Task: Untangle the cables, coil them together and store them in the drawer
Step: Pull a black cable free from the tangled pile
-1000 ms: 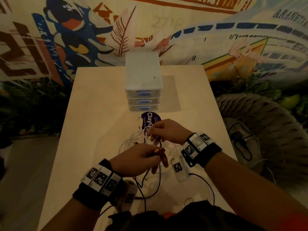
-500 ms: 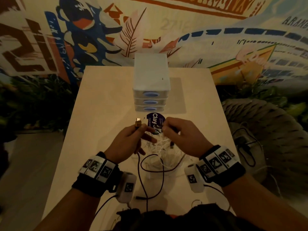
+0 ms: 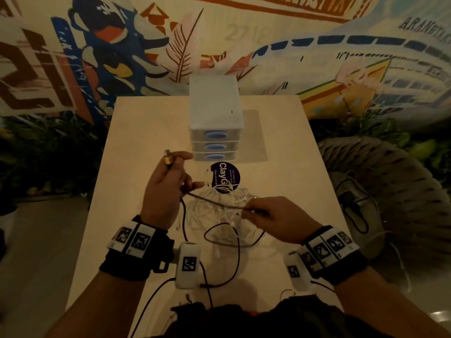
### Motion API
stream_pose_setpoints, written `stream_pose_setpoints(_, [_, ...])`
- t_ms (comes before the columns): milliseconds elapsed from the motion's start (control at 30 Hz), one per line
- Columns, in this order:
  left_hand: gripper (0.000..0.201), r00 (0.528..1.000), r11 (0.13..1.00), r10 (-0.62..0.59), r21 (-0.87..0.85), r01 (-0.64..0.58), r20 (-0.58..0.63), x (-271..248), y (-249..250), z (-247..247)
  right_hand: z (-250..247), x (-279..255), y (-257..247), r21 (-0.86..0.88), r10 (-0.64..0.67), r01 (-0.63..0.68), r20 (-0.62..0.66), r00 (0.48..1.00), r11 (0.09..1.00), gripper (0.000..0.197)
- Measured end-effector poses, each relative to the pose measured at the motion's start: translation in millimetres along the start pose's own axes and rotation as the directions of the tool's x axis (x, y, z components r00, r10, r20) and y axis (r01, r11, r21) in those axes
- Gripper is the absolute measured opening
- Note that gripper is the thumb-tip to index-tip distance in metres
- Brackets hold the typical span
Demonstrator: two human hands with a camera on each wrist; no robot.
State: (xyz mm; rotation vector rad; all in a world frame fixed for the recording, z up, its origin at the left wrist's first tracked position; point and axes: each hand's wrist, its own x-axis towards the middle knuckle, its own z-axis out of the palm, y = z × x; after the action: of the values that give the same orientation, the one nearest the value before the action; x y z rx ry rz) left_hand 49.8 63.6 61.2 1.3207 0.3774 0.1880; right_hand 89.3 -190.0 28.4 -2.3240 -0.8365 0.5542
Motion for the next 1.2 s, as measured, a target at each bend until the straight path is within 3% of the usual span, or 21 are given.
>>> stream_pose_setpoints(133, [0.024,0.997,0.993,0.044,-0.108,-0.051,-0.071,3.9,12.9,-15.4,-12.4,-14.3,41.6,0.021,0.159,-0.157,-0.124,0.980,0.987,0.009])
stream_pose_setpoints(267, [0.026,0.996,0.990,0.040,-0.133,-0.050,-0.078,8.9,20.7,-25.9,-19.0,-21.7,58.8,0.031,0.266,-0.265,-0.166,0.950,0.964,0.017])
stream_pose_setpoints(367, [0.023,0.998,0.998,0.062,0.002,-0.062,0.014,4.6,22.4,-23.0,-24.7,-20.3,38.3,0.174,0.273,-0.247,-0.146,0.951,0.953,0.024])
stream_pose_setpoints(433, [0.023,0.990,0.974,0.107,0.189,-0.123,0.091,-2.0,22.7,-16.1,-29.9,-14.5,15.0,0.213,0.230,-0.195,-0.153,0.961,0.957,0.024])
stream_pose_setpoints(533, [0.021,0.936,0.841,0.196,0.440,-0.314,0.294,-13.8,19.6,-2.8,-37.6,0.6,-21.5,0.214,0.144,-0.104,-0.183,0.972,0.971,0.021])
stream_pose_setpoints(600, [0.037,0.905,0.724,0.141,0.582,-0.371,0.402,-21.1,15.1,6.6,-41.5,13.3,-41.6,0.177,0.087,-0.050,-0.203,0.975,0.983,0.020])
stream_pose_setpoints(700, [0.025,0.886,0.598,0.174,0.669,-0.441,0.429,-23.8,9.0,15.9,-44.4,26.0,-62.0,0.127,-0.009,0.040,-0.232,0.973,0.991,0.015])
stream_pose_setpoints(733, [0.021,0.894,0.609,0.194,0.665,-0.432,0.403,-21.6,8.2,15.1,-43.7,27.9,-64.7,0.154,-0.024,0.064,-0.249,0.968,0.986,0.011])
stream_pose_setpoints(867, [0.035,0.920,0.733,0.205,0.571,-0.370,0.334,-18.5,9.3,3.3,-28.7,32.3,-55.4,0.310,-0.020,0.109,-0.278,0.960,0.945,0.011])
stream_pose_setpoints(1000, [0.028,0.935,0.884,0.295,0.314,-0.346,0.198,-22.0,21.9,0.5,10.3,43.1,-24.2,0.109,0.001,0.002,-0.030,1.000,0.994,0.016])
stream_pose_setpoints(1067, [0.027,0.936,0.906,0.324,0.242,-0.349,0.136,-18.6,25.9,-5.8,28.0,44.0,-9.9,0.098,0.032,-0.036,0.043,0.999,0.995,0.017])
stream_pose_setpoints(1200, [0.027,0.922,0.877,0.370,0.285,-0.386,0.110,-16.9,28.5,-16.1,41.1,34.6,17.5,0.071,0.106,-0.109,0.035,0.994,0.992,0.028])
